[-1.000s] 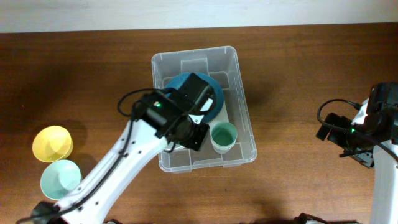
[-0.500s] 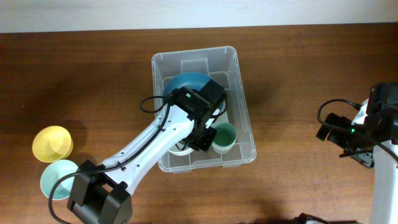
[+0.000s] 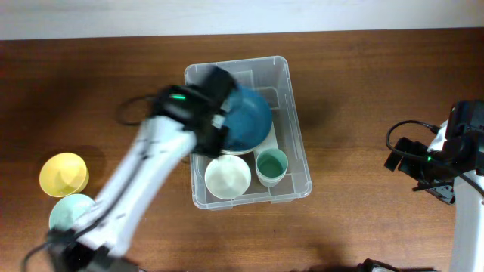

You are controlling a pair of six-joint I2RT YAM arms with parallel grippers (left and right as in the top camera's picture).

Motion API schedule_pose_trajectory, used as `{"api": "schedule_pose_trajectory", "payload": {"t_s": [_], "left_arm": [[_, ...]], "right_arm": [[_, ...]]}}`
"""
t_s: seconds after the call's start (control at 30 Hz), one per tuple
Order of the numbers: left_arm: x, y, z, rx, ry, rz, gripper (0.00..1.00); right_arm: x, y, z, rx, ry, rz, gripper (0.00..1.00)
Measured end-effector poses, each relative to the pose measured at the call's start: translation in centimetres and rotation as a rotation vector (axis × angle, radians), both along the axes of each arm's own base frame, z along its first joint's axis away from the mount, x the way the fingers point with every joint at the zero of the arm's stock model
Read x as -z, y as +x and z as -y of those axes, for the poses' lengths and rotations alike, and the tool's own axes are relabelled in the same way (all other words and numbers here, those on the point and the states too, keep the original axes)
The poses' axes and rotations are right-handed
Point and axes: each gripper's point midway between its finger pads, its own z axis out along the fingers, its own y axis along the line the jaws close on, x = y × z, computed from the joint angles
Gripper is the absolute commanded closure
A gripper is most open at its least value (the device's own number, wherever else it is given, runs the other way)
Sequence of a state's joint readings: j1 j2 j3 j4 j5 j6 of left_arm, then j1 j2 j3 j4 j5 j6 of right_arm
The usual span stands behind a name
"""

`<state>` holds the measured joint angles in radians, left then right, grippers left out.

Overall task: Pack container
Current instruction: 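Place the white bowl in the container's front-left corner, then move the left gripper to the yellow bowl and grasp its rim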

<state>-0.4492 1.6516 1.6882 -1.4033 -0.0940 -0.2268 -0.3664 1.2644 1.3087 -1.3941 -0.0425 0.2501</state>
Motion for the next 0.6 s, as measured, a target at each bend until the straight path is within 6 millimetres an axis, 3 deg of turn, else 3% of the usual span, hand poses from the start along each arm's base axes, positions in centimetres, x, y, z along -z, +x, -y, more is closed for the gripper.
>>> {"api": "schedule_pose_trajectory", "payload": {"t_s": [0.07,0.23,0.33,0.47,0.6], "left_arm": [[-2.5,1.4,-5.9,-0.197,-0.006,0.086,0.45],[-3.2,3.0,-15.1,-0.487,0.006,0.157,0.42],[-1.1,2.8,-19.5,-0.625,0.025,0.134,0.39],[3.3,2.2,-24.9,-0.792,0.037,0.098,0.35],[6.9,1.1,-28.2,-0.892,0.045,0.048,0.34]], "right_arm": [[0.0,0.0,0.0,0.000,0.000,0.000,0.01],[0.0,0.0,0.0,0.000,0.000,0.000,0.01],[0.0,0.0,0.0,0.000,0.000,0.000,0.01],[0.0,0.0,0.0,0.000,0.000,0.000,0.01],[0.0,0.0,0.0,0.000,0.000,0.000,0.01]]}}
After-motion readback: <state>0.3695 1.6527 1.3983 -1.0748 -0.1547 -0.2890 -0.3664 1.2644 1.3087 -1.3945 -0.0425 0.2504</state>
